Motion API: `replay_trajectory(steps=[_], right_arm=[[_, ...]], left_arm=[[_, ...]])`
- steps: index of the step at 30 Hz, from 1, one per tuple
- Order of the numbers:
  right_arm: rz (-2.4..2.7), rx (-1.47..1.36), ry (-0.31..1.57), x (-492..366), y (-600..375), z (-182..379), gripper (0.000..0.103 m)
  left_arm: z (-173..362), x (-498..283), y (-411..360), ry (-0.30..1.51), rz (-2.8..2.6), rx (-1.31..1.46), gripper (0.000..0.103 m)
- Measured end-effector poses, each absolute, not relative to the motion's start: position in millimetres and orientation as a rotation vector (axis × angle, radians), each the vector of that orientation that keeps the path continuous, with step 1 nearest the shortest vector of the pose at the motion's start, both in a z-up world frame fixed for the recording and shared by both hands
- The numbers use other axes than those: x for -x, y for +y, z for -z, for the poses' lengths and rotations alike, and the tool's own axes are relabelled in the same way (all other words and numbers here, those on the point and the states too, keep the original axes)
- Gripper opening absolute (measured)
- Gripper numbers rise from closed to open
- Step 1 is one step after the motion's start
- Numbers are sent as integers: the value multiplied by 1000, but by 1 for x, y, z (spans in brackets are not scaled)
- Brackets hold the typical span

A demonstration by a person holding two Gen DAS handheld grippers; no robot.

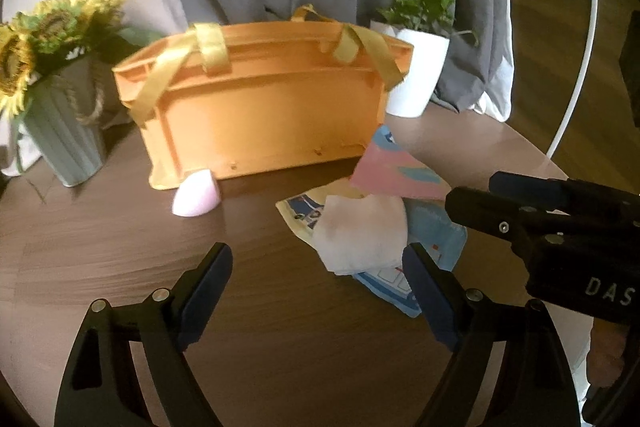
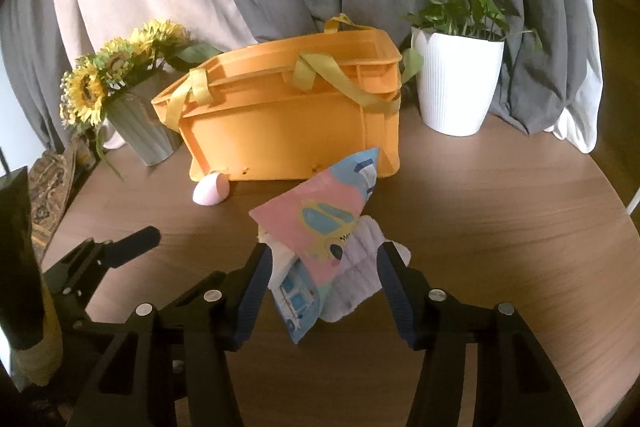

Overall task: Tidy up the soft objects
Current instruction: 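Grasp the white cloth with the left tool while the right tool grasps the pink-and-blue cloth book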

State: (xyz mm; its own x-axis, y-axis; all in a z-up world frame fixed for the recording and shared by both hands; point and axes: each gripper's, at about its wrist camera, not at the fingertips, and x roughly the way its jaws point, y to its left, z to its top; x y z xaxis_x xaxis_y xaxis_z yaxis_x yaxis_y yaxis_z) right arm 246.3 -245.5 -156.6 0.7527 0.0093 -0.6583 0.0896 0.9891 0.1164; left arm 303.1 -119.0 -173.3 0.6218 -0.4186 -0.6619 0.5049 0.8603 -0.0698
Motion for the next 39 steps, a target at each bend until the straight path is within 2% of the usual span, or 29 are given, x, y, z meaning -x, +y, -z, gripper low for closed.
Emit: replay_trajectory(steps=[11, 16, 23, 27, 31, 37, 39], right_arm=[[42, -195, 735, -256, -252, 169, 53], [37, -201, 744, -258, -251, 173, 53], [27, -207, 763, -262, -251, 178, 46], [24, -216, 775, -265, -251, 181, 36], [20, -224, 781, -265, -251, 183, 24], [14, -231, 782, -264, -252, 184, 17], [15, -234, 782, -264, -252, 184, 13]], left_arm=[[187, -313, -135, 754, 615, -133, 85], [193, -319, -140, 769, 628, -125, 77], [197, -322, -147, 785, 652, -116, 56], [200, -324, -149, 802, 681, -93, 43], [202, -323, -150, 812, 694, -79, 34], [199, -324, -146, 817, 686, -39, 17], [198, -324, -144, 821, 682, -25, 8]])
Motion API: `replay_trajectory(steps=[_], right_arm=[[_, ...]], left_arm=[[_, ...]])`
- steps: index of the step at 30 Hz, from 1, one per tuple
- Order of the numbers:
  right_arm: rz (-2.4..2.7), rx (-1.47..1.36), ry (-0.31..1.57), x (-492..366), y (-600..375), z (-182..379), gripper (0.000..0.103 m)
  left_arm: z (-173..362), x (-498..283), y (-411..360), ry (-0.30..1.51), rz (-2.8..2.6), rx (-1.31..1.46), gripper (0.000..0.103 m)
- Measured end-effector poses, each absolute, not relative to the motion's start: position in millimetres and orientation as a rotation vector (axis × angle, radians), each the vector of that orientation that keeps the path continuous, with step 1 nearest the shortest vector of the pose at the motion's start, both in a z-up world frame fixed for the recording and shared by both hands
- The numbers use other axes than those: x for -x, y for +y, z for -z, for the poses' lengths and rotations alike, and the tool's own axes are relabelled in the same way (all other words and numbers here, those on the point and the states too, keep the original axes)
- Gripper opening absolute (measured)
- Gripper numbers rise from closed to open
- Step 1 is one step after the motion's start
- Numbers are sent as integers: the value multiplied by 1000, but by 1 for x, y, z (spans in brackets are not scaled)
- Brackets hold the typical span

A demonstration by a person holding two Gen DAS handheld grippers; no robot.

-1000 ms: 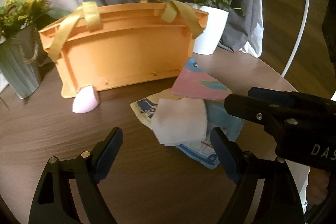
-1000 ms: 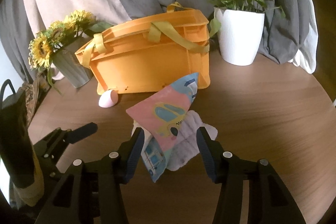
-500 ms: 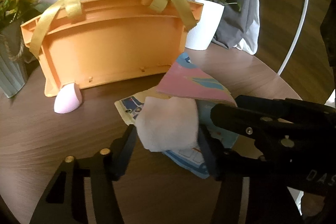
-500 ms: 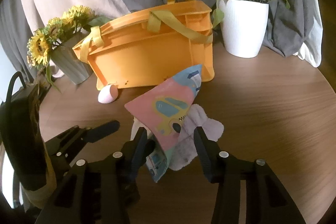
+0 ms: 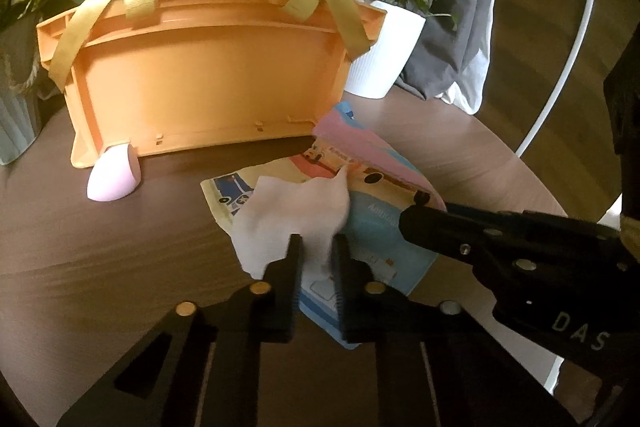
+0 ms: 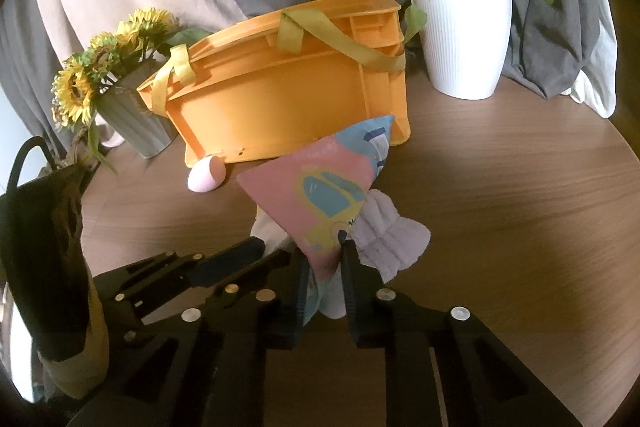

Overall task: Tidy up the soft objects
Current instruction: 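Grasp the white cloth with the left tool while the right tool grasps the pink-and-blue cloth book, then lift the white cloth with the left tool while the right tool lifts the cloth book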

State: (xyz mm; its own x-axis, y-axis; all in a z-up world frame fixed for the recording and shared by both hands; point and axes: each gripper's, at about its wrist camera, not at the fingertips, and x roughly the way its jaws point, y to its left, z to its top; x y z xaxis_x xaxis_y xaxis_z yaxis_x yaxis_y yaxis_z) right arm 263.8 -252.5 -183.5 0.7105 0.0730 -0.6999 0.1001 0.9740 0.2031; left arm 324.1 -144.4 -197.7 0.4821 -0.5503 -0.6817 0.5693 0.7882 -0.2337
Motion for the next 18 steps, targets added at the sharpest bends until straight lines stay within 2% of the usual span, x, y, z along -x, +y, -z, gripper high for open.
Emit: replay_trajectory(steps=[3, 18], right_arm=[[14, -240, 781, -263, -254, 183, 11], [-4, -241, 727, -258, -253, 163, 9]], left_arm=[[194, -324, -142, 815, 663, -11, 7], [154, -315, -117, 731, 557, 60, 6]])
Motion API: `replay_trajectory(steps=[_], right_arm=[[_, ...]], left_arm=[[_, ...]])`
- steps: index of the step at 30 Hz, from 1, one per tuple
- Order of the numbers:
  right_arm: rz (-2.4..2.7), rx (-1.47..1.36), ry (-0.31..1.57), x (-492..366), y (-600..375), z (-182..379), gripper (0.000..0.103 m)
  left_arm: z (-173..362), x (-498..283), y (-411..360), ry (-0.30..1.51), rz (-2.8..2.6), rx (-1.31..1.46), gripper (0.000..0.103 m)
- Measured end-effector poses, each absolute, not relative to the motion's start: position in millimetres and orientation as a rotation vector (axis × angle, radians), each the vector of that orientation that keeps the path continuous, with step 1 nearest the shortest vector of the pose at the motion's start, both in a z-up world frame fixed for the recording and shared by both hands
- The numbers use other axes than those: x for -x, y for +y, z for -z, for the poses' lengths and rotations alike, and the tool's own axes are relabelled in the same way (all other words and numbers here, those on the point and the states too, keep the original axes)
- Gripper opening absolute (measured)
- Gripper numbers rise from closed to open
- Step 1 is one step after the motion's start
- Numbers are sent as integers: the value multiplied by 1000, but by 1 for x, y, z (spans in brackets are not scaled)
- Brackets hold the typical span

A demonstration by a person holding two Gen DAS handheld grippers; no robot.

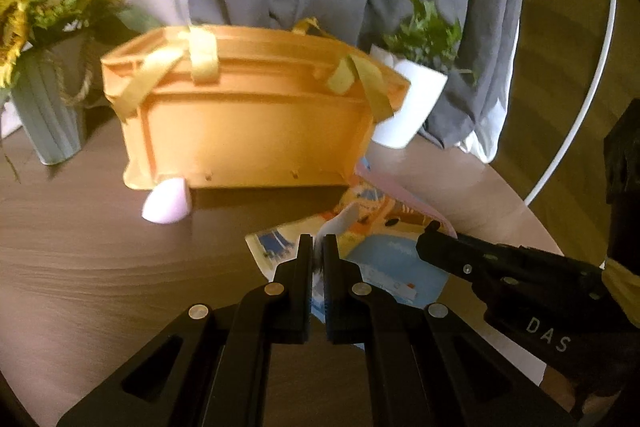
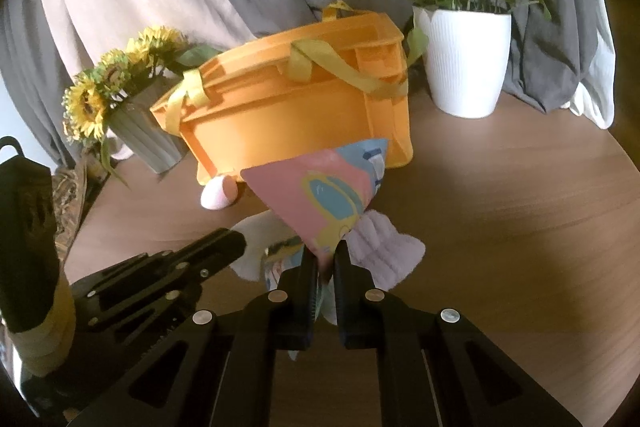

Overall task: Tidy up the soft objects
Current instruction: 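Lift the white cloth with the left tool while the right tool lifts the cloth book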

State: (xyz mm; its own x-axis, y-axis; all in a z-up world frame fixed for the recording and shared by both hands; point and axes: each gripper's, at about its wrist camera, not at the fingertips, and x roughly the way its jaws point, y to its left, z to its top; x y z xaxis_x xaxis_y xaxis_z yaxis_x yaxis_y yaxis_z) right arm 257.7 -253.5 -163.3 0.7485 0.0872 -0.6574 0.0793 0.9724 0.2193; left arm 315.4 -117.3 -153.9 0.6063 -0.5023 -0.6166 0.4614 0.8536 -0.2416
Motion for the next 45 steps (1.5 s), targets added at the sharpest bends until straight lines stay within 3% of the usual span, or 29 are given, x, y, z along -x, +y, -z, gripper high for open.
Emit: replay_trajectory(steps=[45], right_arm=[[5, -195, 431, -230, -229, 50, 5]], left_arm=[[26, -285, -70, 404, 480, 147, 4]])
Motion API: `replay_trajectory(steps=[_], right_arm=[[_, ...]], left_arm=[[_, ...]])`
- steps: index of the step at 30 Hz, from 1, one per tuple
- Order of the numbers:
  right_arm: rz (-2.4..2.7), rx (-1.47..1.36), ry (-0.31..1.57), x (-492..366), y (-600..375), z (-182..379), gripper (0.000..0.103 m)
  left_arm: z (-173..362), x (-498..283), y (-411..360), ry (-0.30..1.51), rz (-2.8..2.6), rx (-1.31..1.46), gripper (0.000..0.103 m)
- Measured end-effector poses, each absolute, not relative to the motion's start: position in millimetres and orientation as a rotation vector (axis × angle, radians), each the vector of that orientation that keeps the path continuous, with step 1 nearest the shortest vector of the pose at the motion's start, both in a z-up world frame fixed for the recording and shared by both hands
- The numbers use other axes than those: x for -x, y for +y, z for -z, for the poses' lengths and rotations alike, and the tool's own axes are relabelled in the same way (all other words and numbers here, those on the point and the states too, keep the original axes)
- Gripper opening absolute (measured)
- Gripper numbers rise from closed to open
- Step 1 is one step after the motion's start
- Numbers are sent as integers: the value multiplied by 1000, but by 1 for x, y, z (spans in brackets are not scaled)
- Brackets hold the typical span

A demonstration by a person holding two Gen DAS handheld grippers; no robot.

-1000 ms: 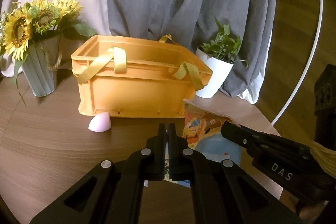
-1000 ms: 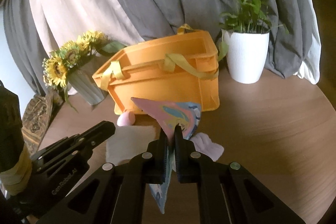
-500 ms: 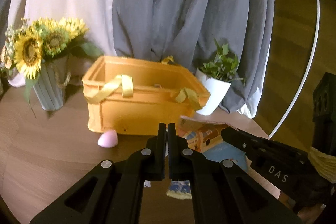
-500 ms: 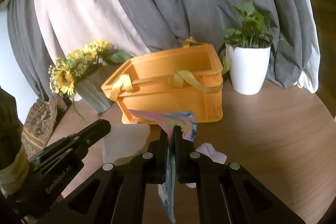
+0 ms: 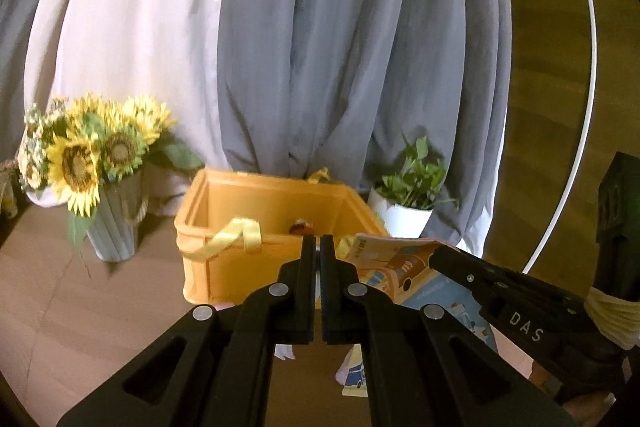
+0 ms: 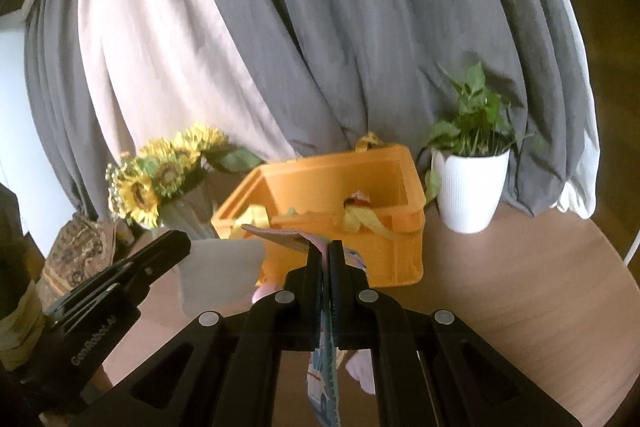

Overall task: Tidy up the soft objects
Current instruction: 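Lift the white cloth with the left tool while the right tool lifts the cloth book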

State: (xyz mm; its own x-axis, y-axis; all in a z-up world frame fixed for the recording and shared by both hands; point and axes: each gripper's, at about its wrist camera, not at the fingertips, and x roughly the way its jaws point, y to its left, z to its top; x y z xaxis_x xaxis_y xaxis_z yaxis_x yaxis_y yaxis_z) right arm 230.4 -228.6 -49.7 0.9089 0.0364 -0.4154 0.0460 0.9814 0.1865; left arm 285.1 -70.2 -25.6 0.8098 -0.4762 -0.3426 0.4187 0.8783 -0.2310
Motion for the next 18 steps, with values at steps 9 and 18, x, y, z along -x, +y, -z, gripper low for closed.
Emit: replay_trajectory(steps=[9, 18], right_arm=[[24, -175, 342, -230, -225, 22, 5], [38, -157, 252, -237, -222, -6, 5]], left_arm=[[0, -287, -63, 326, 472, 145, 4], [-25, -298, -59, 255, 469, 141, 4]])
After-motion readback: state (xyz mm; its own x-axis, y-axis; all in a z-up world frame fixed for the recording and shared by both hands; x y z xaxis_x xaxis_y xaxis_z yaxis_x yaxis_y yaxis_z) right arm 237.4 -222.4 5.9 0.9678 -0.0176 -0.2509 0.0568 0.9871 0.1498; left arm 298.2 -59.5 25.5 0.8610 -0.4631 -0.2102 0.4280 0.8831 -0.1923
